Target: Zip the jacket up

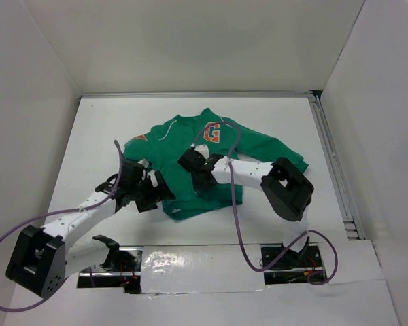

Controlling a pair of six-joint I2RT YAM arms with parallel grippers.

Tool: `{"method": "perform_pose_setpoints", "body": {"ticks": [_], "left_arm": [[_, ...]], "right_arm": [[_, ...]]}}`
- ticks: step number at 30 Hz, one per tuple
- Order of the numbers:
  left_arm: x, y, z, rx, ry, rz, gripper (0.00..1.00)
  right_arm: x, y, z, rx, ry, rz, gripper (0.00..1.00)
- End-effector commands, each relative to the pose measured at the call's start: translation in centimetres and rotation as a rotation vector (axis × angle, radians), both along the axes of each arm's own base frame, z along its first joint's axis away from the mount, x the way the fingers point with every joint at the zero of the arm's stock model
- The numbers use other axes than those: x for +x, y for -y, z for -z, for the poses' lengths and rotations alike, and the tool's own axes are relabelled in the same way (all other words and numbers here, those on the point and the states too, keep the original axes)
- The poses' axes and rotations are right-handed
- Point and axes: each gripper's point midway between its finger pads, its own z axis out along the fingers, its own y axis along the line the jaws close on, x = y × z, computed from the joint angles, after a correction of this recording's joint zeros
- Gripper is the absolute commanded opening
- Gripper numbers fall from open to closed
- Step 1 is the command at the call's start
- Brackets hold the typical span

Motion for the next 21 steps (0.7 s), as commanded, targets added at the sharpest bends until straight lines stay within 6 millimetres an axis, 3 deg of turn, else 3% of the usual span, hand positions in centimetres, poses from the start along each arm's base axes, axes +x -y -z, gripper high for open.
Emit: {"method": "perform_pose_setpoints", "body": {"ticks": [1,7,9,11,12,16,19,21], "left_arm": [[0.6,0.8,0.5,-0.002,-0.002,0.043,0.99],[1.1,1.2,1.3,0.028,-0.044,0.047,0.99],[1.3,1.3,1.3,0.040,-0.041,0.046,0.99],[1.5,1.4,0.9,0.041,-0.037,0.047,0.99],[1.6,1.5,0.7,0.051,-0.029,0.054,0.99],[2.3,2.7,-1.1,0.056,0.038,0.113,0.99],[2.4,4.9,-2.6,0.053,0.084,0.219,0.99],[1.5,6.4,-2.2,0.087,0.063,0.286,0.99]], "right_arm": [[0.9,0.9,-4.1,0.052,0.101,0.053,0.24],[0.5,4.2,-8.7,0.150,0.193,0.121,0.18],[0.5,4.9,-9.3,0.194,0.203,0.133,0.10],[0.2,6.7,-9.4,0.214,0.206,0.164,0.07],[0.2,7.5,-10.3,0.235,0.231,0.186,0.05],[-0.3,11.9,-8.8,0.216,0.226,0.282,0.05],[-0.8,13.3,-8.2,0.266,0.218,0.320,0.02],[-0.6,14.1,-8.1,0.319,0.227,0.354,0.00]]}}
